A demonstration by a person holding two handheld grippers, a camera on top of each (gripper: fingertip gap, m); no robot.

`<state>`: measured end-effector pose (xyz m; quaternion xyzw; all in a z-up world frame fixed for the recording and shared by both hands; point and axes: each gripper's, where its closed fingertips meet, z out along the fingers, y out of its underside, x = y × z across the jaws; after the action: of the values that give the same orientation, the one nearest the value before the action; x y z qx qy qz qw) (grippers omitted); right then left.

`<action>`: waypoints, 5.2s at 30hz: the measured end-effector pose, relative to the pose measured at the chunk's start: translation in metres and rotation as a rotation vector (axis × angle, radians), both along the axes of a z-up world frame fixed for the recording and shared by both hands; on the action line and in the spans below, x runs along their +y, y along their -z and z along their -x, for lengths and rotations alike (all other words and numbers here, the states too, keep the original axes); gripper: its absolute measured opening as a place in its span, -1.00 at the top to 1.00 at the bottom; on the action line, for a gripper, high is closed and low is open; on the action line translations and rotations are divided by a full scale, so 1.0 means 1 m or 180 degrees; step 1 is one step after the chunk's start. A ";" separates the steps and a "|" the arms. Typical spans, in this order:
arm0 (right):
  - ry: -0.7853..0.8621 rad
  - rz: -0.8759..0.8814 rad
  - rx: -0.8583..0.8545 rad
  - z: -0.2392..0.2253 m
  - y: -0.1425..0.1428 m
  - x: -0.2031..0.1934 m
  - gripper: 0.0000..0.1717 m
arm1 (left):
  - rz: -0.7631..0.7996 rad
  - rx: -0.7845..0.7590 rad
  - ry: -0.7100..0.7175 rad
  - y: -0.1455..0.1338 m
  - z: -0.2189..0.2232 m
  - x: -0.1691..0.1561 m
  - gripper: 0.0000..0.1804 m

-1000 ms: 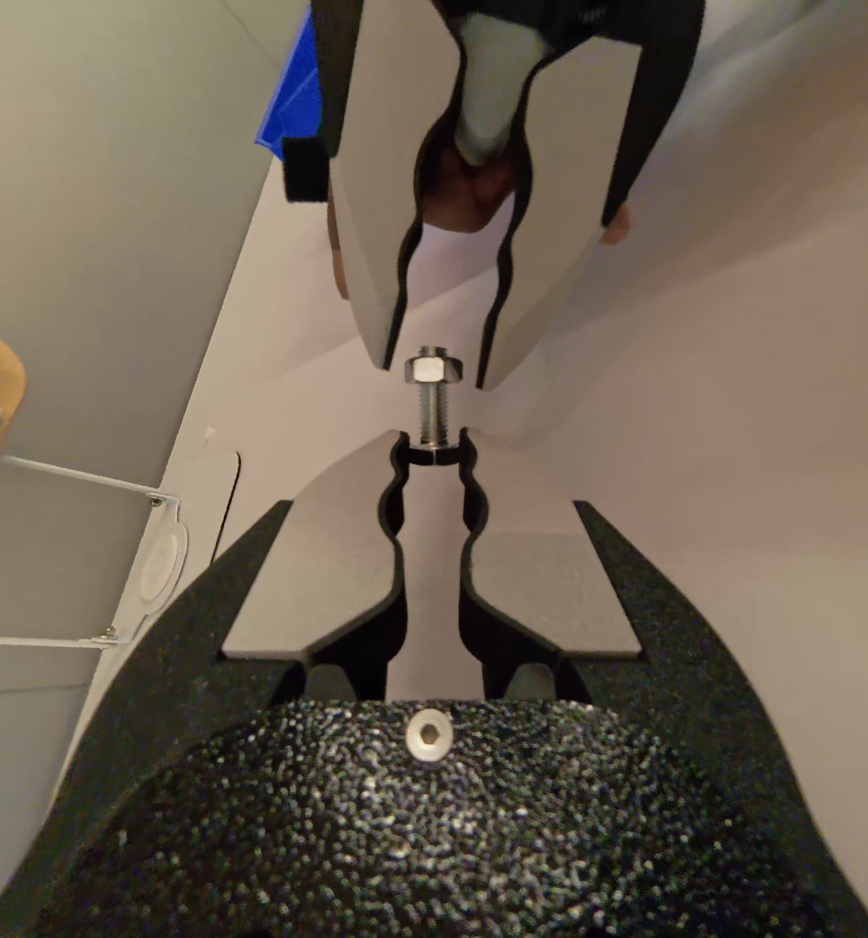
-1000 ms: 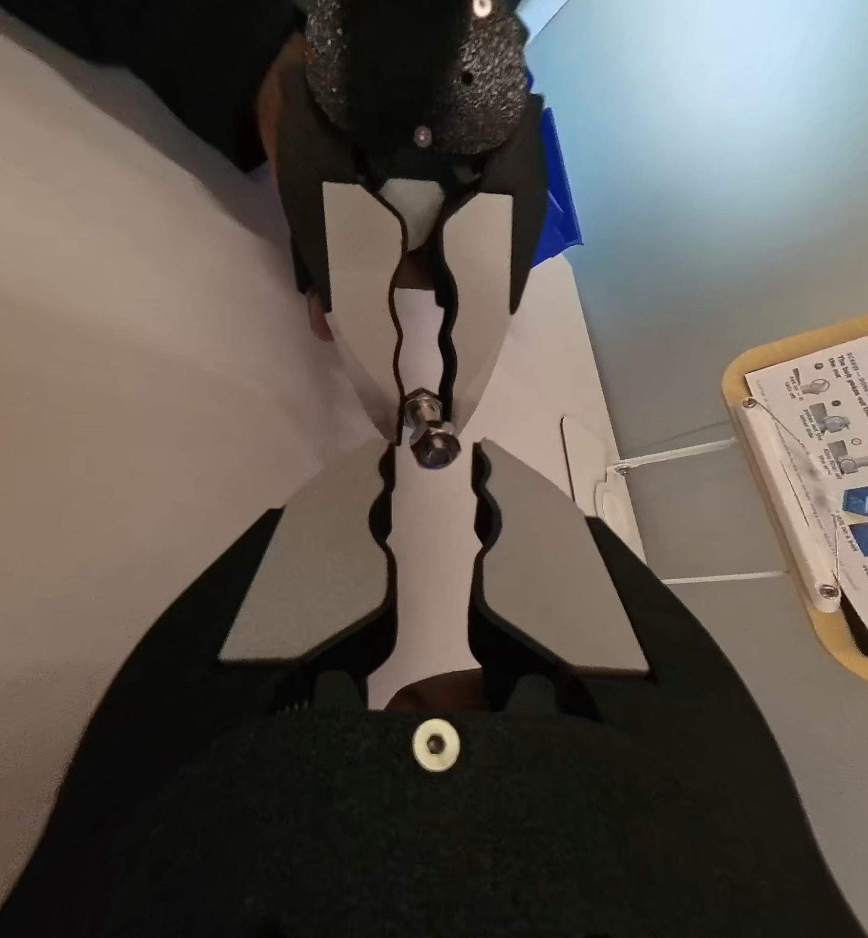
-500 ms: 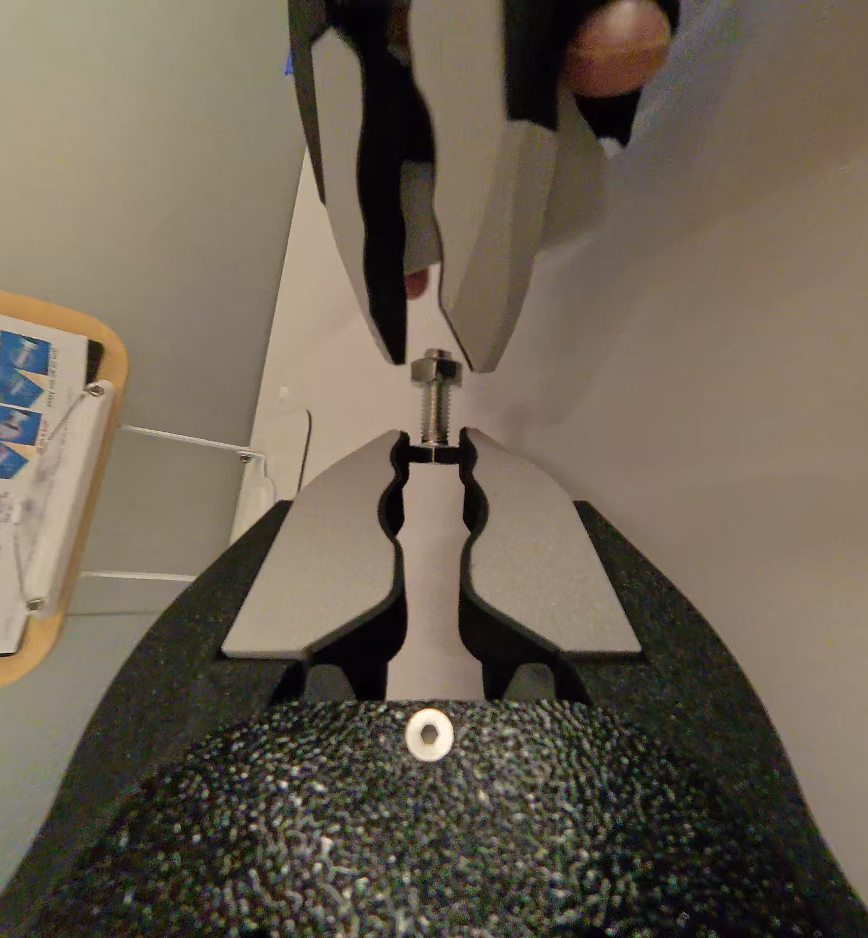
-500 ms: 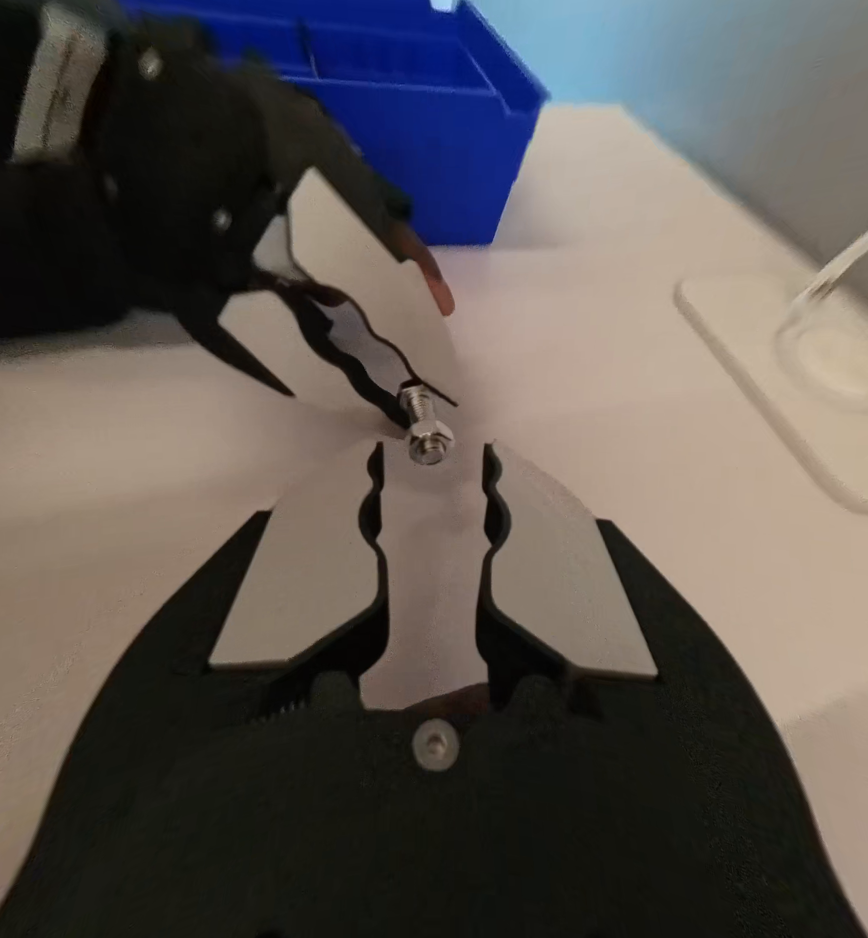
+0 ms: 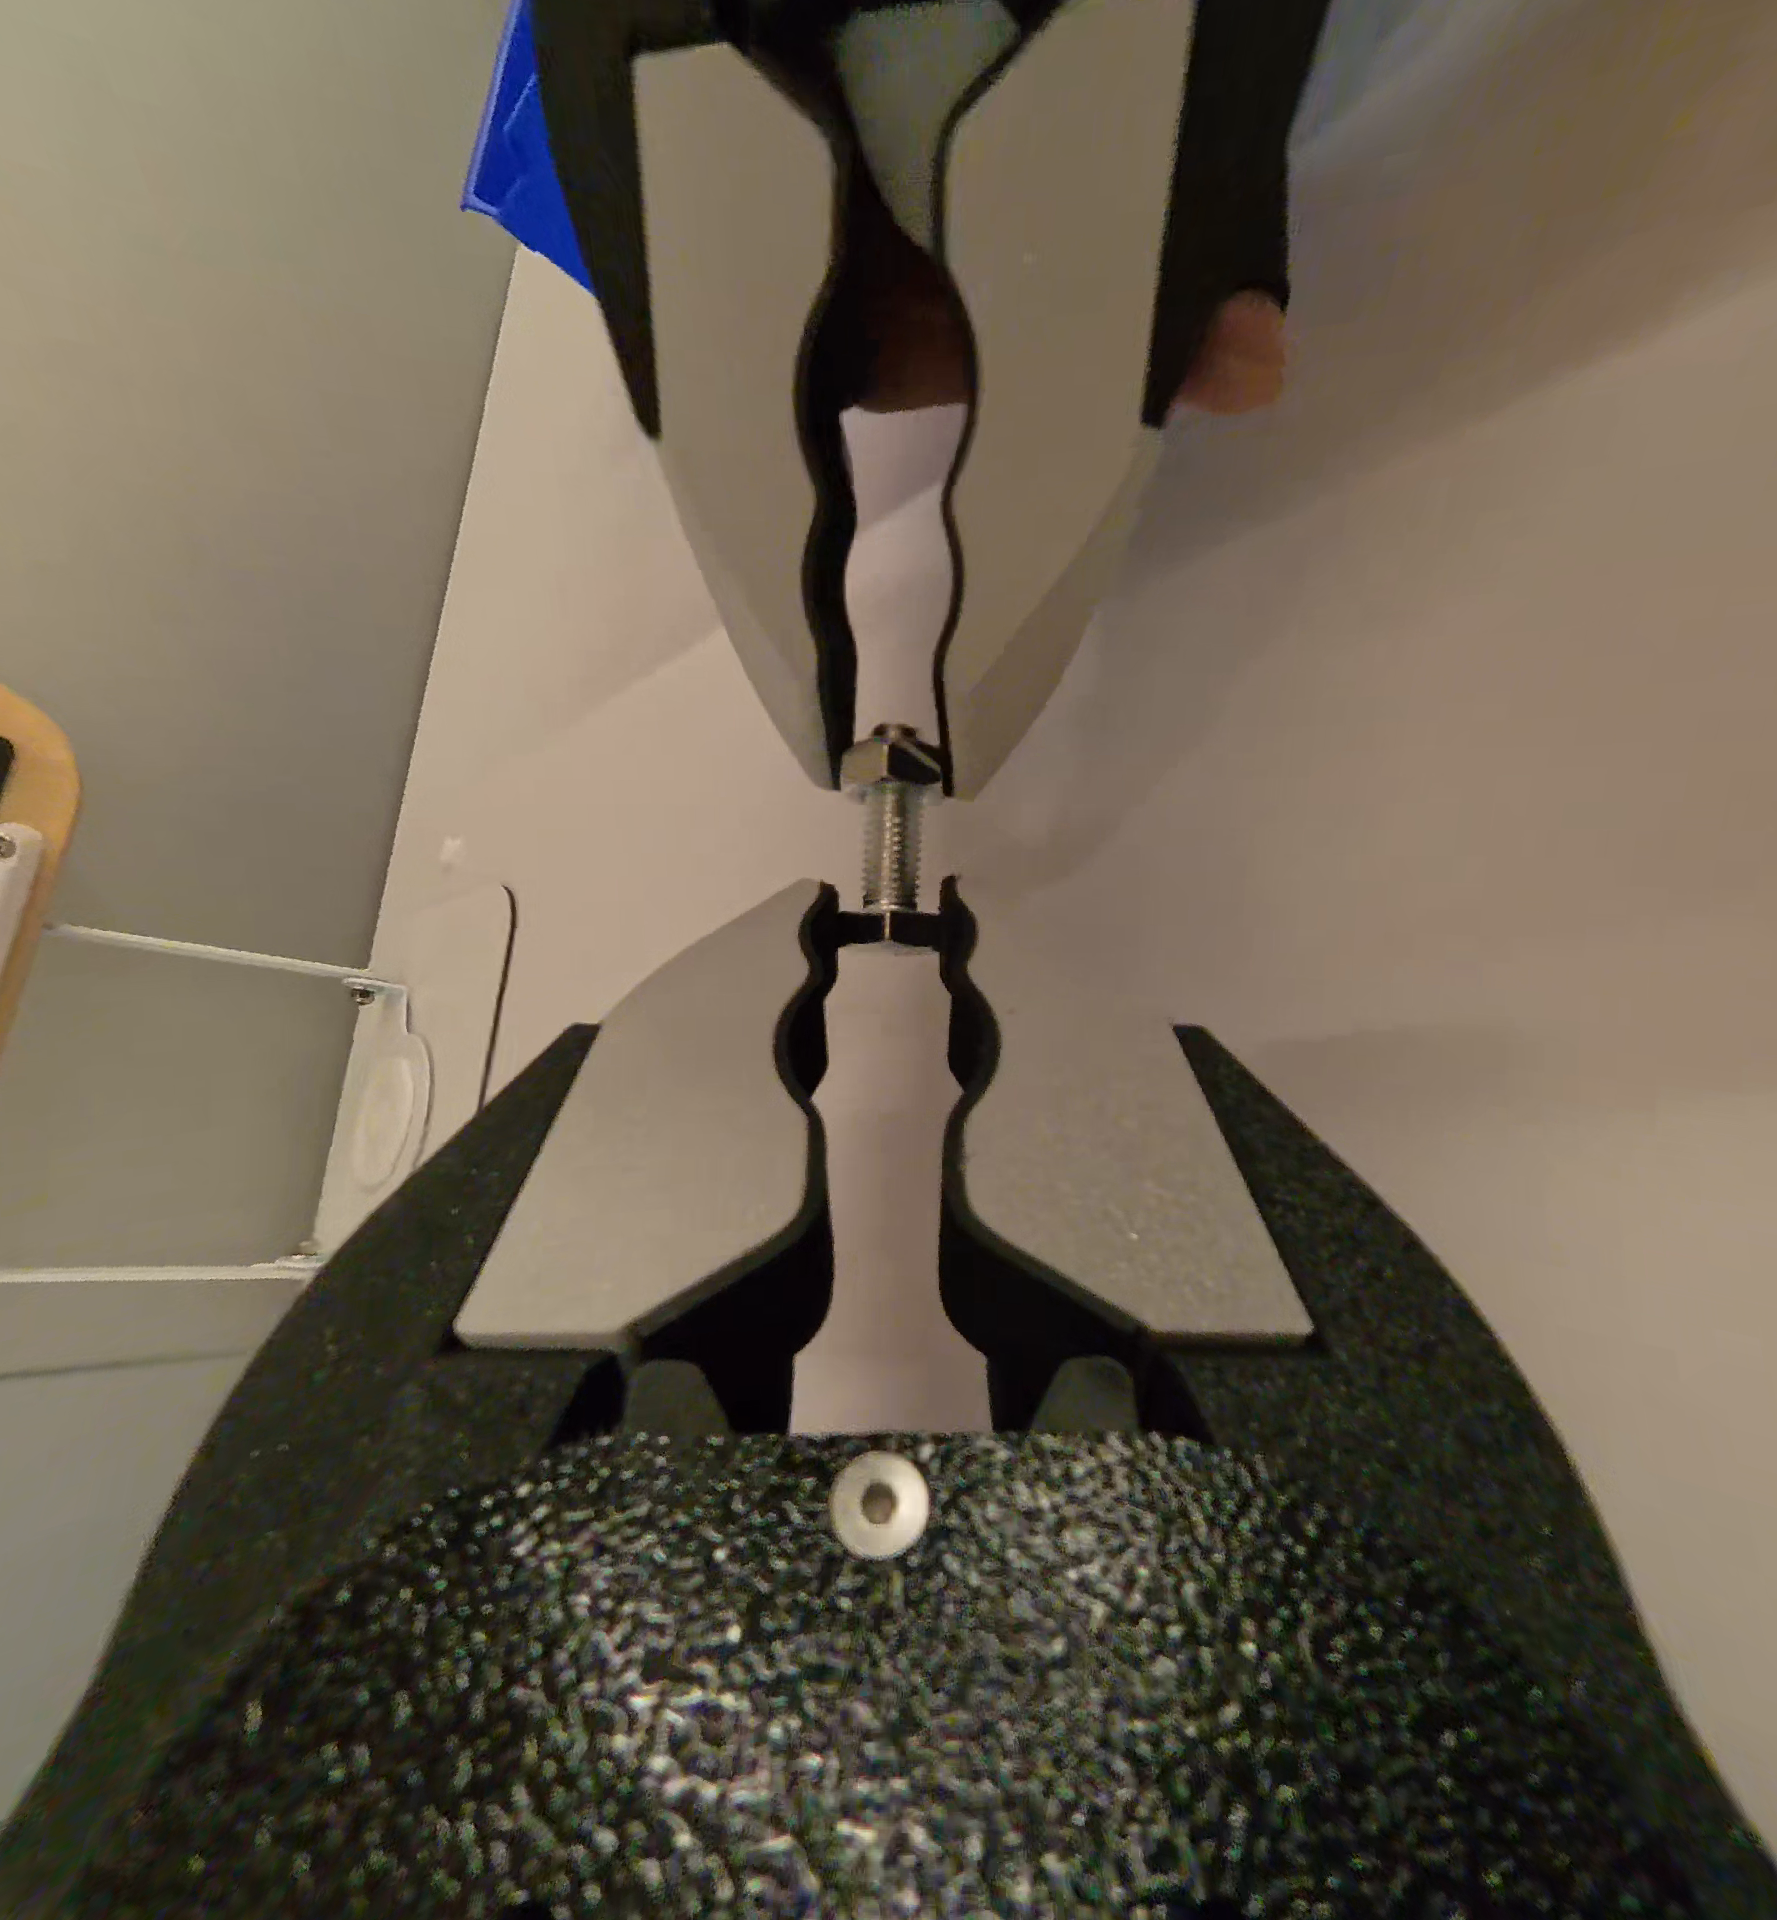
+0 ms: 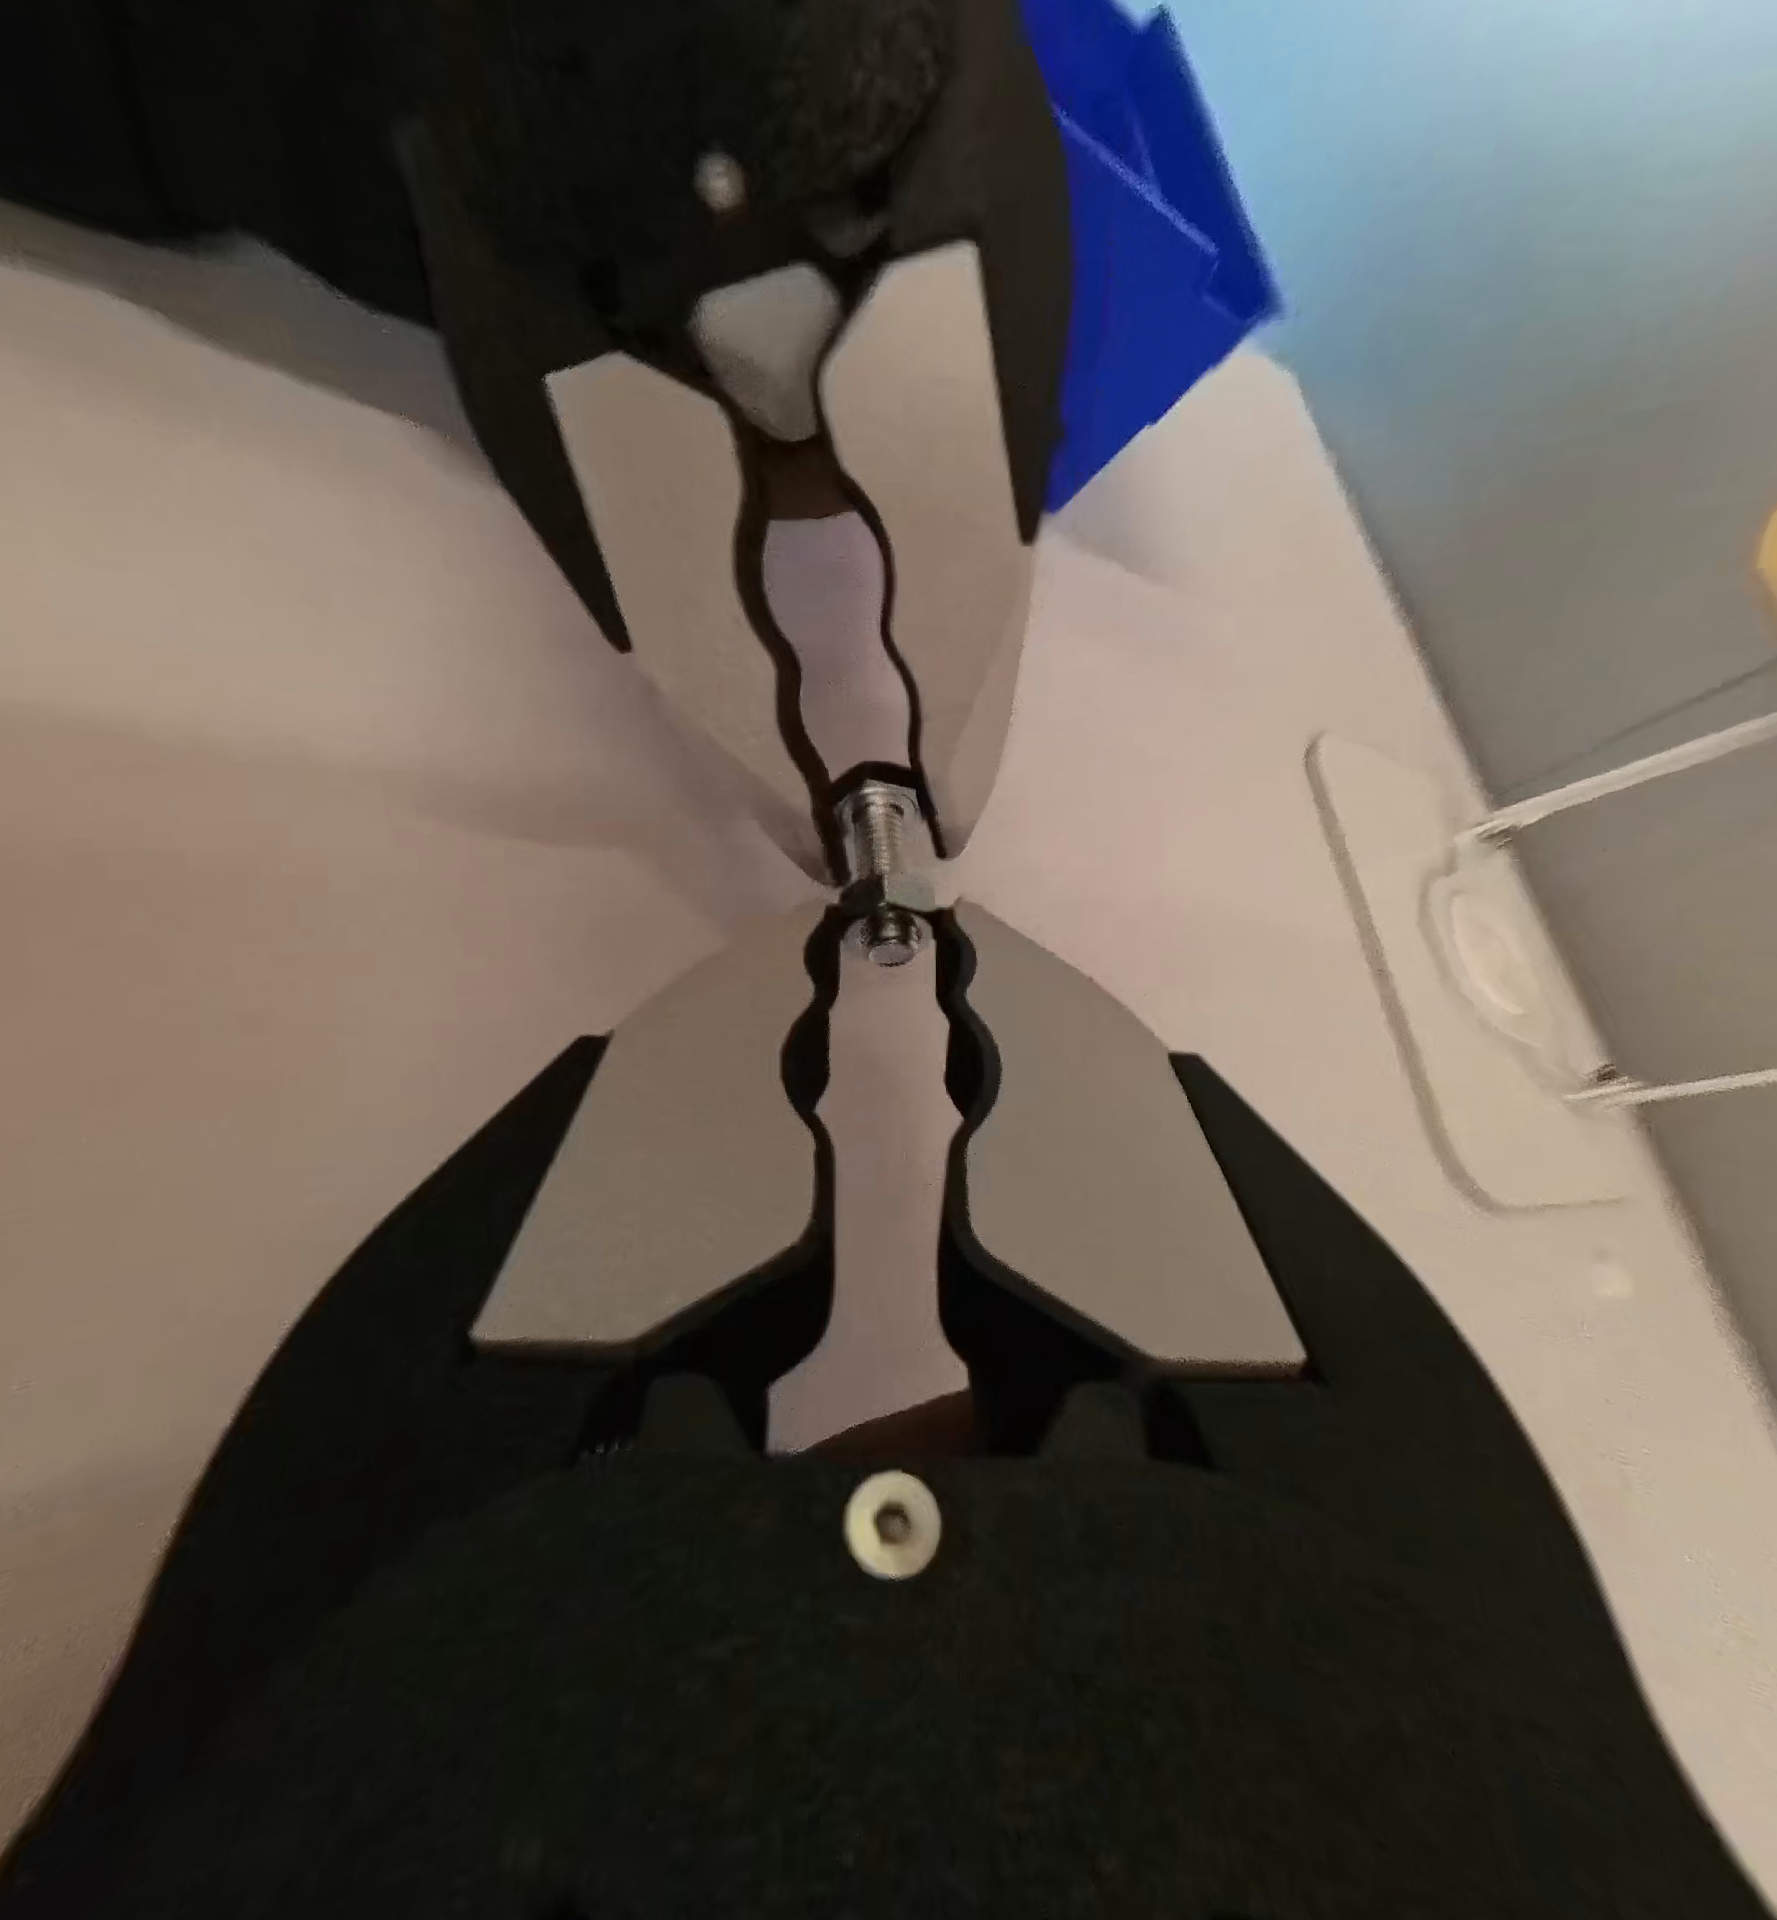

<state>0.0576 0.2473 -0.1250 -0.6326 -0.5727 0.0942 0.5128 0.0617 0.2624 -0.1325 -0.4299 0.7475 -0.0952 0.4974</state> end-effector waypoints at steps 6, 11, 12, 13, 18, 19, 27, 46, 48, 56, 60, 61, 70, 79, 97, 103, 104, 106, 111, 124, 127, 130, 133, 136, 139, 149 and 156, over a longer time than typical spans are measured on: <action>0.0348 0.2653 0.1320 -0.002 0.009 -0.003 0.80 | -0.0467 0.0208 -0.0013 0.006 -0.001 0.003 0.80; 0.0057 0.1308 0.1034 -0.008 -0.006 0.003 0.58 | -0.0082 -0.0003 -0.0140 -0.001 0.001 0.007 0.80; 0.0008 0.0895 0.0838 -0.009 -0.007 0.003 0.56 | 0.0001 -0.0038 -0.0160 -0.001 0.002 0.008 0.80; -0.0023 0.0533 0.0632 -0.009 -0.007 0.003 0.56 | 0.0066 -0.0058 -0.0178 -0.002 0.003 0.009 0.80; -0.0039 -0.0043 0.0325 -0.002 -0.003 0.002 0.51 | 0.0189 -0.0029 -0.0144 0.001 0.003 0.007 0.80; -0.0056 -0.0087 0.0349 0.000 -0.004 0.001 0.56 | 0.0202 -0.0016 -0.0108 0.002 0.002 0.004 0.80; 0.0300 0.2024 0.1063 0.000 0.007 -0.003 0.80 | -0.0479 0.0188 -0.0001 0.006 0.000 0.003 0.80; -0.0102 0.0004 0.0557 -0.003 -0.012 -0.001 0.66 | 0.1074 -0.0428 -0.0008 -0.011 -0.001 -0.007 0.80; -0.0100 0.0107 0.0529 -0.001 -0.010 -0.002 0.78 | 0.1031 -0.0397 0.0031 -0.010 -0.002 -0.008 0.80; 0.0286 0.3339 0.1767 -0.004 0.003 -0.009 0.79 | 0.0116 -0.0071 0.0135 0.002 -0.004 -0.011 0.80; 0.0010 0.2593 0.2010 -0.010 -0.020 0.003 0.65 | 0.0646 -0.0351 0.0041 -0.008 -0.003 -0.007 0.80; 0.0020 0.2152 0.1872 -0.012 -0.022 0.006 0.60 | 0.0798 -0.0377 0.0016 -0.009 -0.002 -0.006 0.80; -0.0238 0.0090 0.0687 -0.007 -0.017 -0.005 0.52 | 0.1487 -0.0647 0.0108 -0.018 -0.001 -0.011 0.81; -0.0373 0.0502 0.0565 -0.001 -0.005 -0.015 0.78 | 0.1596 -0.0523 0.0335 -0.011 -0.005 -0.025 0.81; -0.0312 0.0232 0.0651 -0.001 -0.009 -0.009 0.56 | 0.1864 -0.0552 0.0183 -0.012 0.000 -0.020 0.81; -0.0256 -0.0332 0.0675 0.002 -0.022 -0.004 0.70 | 0.2208 -0.0625 0.0226 -0.016 0.000 -0.024 0.81; -0.0312 -0.0381 0.0670 0.004 -0.022 -0.007 0.75 | 0.2250 -0.0644 0.0237 -0.017 0.000 -0.025 0.81; -0.0410 -0.0418 0.0601 0.006 -0.020 -0.011 0.85 | 0.2376 -0.0697 0.0303 -0.020 -0.001 -0.028 0.81; -0.0298 -0.0378 0.0588 0.006 -0.019 -0.007 1.00 | 0.2425 -0.0712 0.0410 -0.021 -0.003 -0.034 0.81; 0.0016 -0.0986 0.0855 0.001 -0.039 0.008 0.52 | 0.2845 -0.1807 0.0551 -0.072 0.000 -0.022 0.81; 0.0141 -0.1342 0.0922 0.002 -0.053 0.008 0.50 | 0.3099 -0.2129 0.0638 -0.086 0.000 -0.022 0.81; 0.0300 -0.1740 0.0913 -0.001 -0.066 0.008 0.50 | 0.3360 -0.2266 0.0722 -0.090 -0.002 -0.025 0.81; 0.0262 -0.1900 0.0860 0.002 -0.070 0.003 0.55 | 0.3560 -0.2263 0.0760 -0.088 -0.007 -0.028 0.81; 0.0152 -0.1973 0.0749 0.005 -0.067 -0.003 0.74 | 0.3732 -0.2244 0.0767 -0.085 -0.012 -0.031 0.81; -0.0003 -0.1406 0.0983 0.008 -0.064 -0.006 0.80 | 0.3722 -0.2181 0.0793 -0.083 -0.012 -0.033 0.81; -0.0513 0.2021 0.2940 0.007 -0.075 -0.006 0.63 | 0.3345 -0.2256 0.0908 -0.090 -0.005 -0.035 0.81; 0.0117 -0.1080 0.1313 -0.002 -0.071 0.004 0.45 | 0.3695 -0.2567 0.0849 -0.100 -0.001 -0.024 0.81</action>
<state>0.0593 0.2514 -0.0540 -0.5153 -0.4521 0.1144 0.7191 0.0622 0.2382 -0.0322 -0.4614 0.3805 -0.6885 0.4101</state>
